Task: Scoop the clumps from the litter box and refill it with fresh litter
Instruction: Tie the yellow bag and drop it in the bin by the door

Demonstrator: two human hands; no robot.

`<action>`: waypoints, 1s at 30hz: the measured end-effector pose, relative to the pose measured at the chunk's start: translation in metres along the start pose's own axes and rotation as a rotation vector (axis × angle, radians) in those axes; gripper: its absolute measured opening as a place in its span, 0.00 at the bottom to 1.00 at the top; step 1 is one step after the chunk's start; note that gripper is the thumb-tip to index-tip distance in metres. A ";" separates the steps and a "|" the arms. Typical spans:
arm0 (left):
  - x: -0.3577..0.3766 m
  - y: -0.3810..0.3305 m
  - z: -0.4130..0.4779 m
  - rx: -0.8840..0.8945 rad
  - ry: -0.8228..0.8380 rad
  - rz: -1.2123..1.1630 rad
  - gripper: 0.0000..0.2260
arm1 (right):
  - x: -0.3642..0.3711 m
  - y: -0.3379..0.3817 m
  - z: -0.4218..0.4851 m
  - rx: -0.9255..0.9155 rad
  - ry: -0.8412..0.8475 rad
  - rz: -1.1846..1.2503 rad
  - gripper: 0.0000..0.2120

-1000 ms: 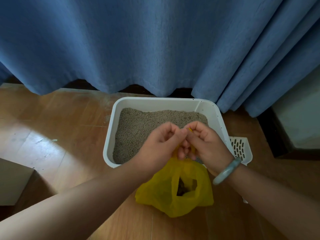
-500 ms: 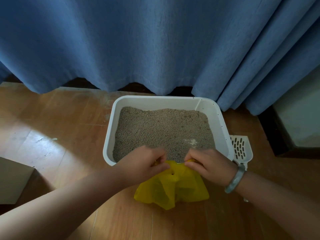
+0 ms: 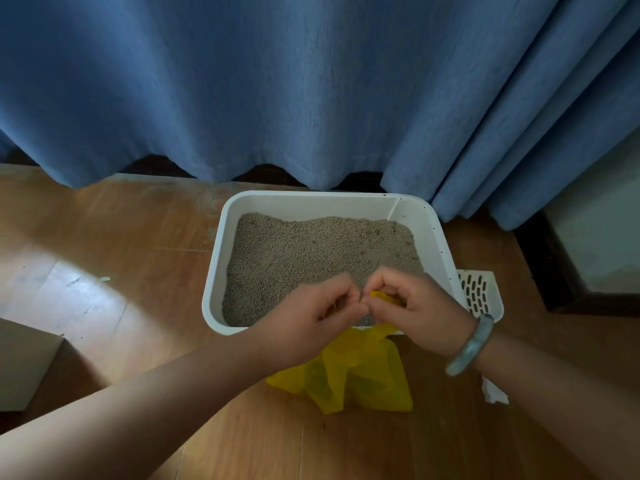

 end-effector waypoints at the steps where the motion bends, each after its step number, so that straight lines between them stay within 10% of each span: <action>1: 0.001 0.005 -0.003 -0.009 0.051 0.091 0.10 | 0.004 -0.002 -0.002 -0.026 0.032 -0.106 0.05; 21: -0.039 0.058 -0.041 -0.175 0.140 0.483 0.09 | 0.024 -0.057 -0.028 0.045 0.213 -0.444 0.09; 30: -0.052 0.020 -0.030 -0.279 -0.301 -0.200 0.08 | -0.017 -0.014 -0.005 0.169 0.020 0.089 0.03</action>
Point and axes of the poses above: each hand's wrist, its own z-axis towards the middle knuckle, its own x-axis out of the palm, y = z × x, the point moved 10 cm from there along z, towards the middle knuckle, and after that the axes turned 14 degrees about -z, right-handed, at the moved point
